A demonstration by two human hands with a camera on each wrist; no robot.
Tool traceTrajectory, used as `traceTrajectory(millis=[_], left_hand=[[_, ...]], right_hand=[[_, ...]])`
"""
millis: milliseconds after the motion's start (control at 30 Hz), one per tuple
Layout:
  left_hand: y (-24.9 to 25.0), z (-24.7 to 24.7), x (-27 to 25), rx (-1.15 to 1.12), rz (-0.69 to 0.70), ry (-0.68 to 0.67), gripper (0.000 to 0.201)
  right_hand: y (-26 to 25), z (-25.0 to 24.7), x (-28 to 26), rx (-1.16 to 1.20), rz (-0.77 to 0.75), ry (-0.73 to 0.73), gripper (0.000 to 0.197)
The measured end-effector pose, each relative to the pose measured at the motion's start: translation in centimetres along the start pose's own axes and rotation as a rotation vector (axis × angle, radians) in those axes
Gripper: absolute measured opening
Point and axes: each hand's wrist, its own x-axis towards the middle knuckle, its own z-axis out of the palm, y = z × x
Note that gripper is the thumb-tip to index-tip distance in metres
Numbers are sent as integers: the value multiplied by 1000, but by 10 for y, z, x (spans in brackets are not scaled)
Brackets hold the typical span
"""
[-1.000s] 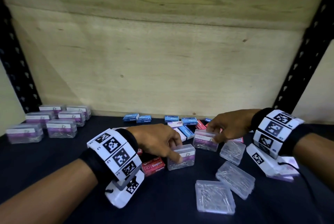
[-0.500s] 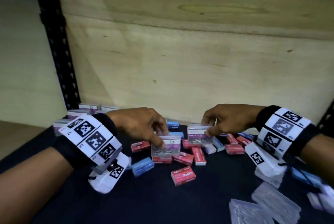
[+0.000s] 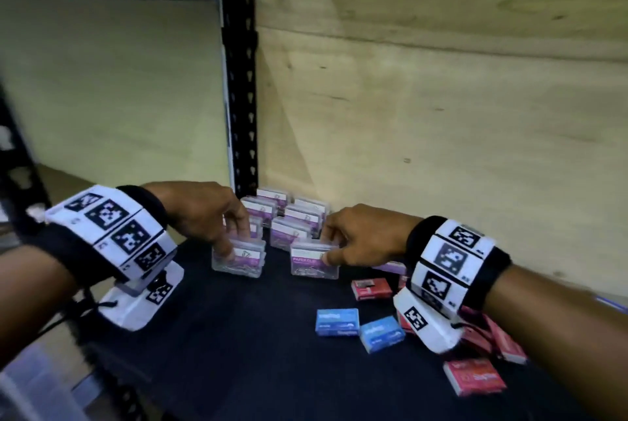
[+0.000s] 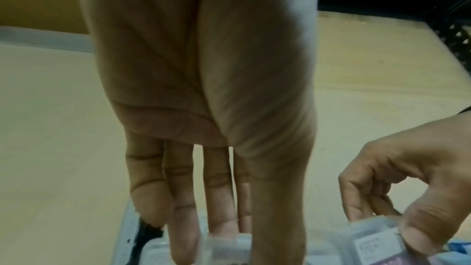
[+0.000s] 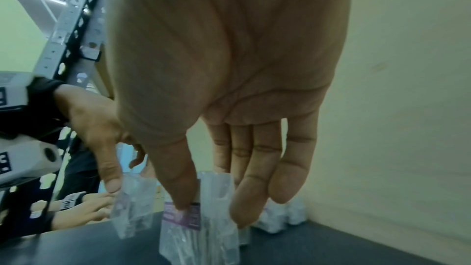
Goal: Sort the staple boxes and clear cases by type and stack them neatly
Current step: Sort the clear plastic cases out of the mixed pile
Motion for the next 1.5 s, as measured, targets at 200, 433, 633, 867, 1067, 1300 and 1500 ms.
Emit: traceTrajectory(millis=[200, 433, 633, 867, 1067, 1300, 1500], left_hand=[[-32, 11, 15, 37, -87, 4, 33], [-44, 17, 30, 42, -85, 38, 33], [-45, 23, 34, 16, -47, 121, 35], [-24, 10, 16, 129, -73, 219, 43], [37, -4, 8, 177, 96, 290, 34], [161, 11, 19, 202, 415, 224, 36], [277, 40, 17, 158, 699, 100, 38]], right_hand=[[-34, 8, 34, -91, -14, -43, 34], [-42, 9, 51, -148, 24, -62, 36], [-42, 9, 52, -167, 28, -60, 39], [-28, 0, 33, -123, 69, -24, 47], [15, -15, -19, -108, 176, 0, 40], [82, -23, -126, -66, 346, -48, 34], [132, -14, -233, -32, 546, -62, 31]])
